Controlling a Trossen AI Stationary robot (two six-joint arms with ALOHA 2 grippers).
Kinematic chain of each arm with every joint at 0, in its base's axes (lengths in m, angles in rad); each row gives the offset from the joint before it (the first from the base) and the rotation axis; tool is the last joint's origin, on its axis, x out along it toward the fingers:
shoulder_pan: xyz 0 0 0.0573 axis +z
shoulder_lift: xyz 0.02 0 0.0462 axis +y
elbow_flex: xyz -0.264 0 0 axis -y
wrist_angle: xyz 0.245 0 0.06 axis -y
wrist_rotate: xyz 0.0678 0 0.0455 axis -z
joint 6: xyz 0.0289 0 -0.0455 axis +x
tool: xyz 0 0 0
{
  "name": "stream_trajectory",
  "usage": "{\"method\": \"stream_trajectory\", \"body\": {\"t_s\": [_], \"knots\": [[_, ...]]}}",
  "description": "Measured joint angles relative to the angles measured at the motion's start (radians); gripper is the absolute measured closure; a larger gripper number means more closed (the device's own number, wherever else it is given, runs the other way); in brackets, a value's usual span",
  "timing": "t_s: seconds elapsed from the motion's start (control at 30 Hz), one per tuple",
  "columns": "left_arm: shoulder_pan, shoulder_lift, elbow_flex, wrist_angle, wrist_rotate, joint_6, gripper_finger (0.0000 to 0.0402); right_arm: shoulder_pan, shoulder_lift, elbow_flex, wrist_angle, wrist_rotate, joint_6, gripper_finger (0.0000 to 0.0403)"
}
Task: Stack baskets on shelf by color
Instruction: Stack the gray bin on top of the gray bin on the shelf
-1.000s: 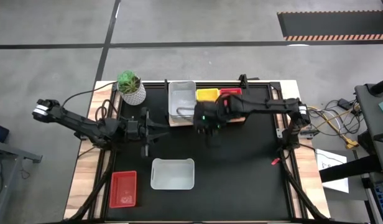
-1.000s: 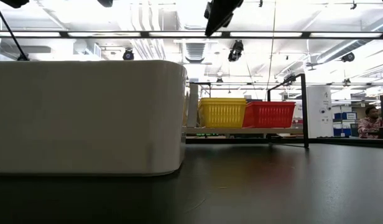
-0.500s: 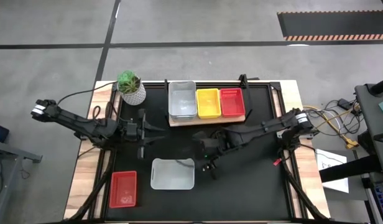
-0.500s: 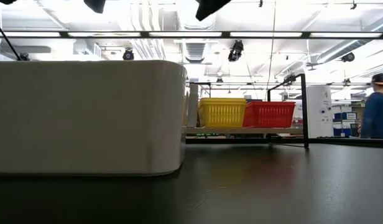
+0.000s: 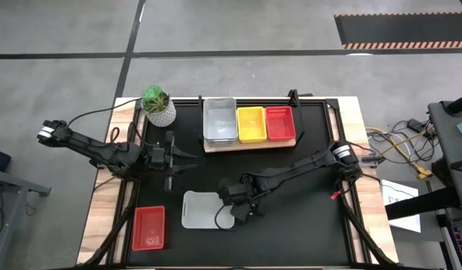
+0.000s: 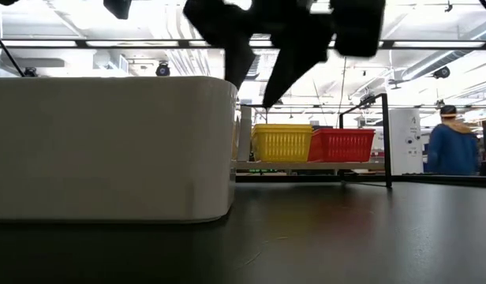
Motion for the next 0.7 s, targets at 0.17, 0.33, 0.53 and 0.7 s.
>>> {"method": "stream_trajectory", "body": {"t_s": [0.17,0.33,0.53,0.7], "knots": [[0.000,-0.002,0.000,0.000,0.000,0.000,0.0301,-0.020,0.056,0.000,0.014,-0.014,-0.027,0.0242],[0.000,-0.001,-0.001,0.006,0.000,0.004,0.0301,-0.015,0.097,0.001,0.037,-0.036,-0.032,0.0295],[0.000,-0.002,0.000,0.017,0.000,0.002,0.0301,0.011,0.097,0.001,0.021,-0.037,0.050,0.0386],[0.000,0.014,-0.001,0.087,0.000,0.002,0.0301,0.054,0.010,0.001,-0.077,-0.053,0.277,0.0394]]}}
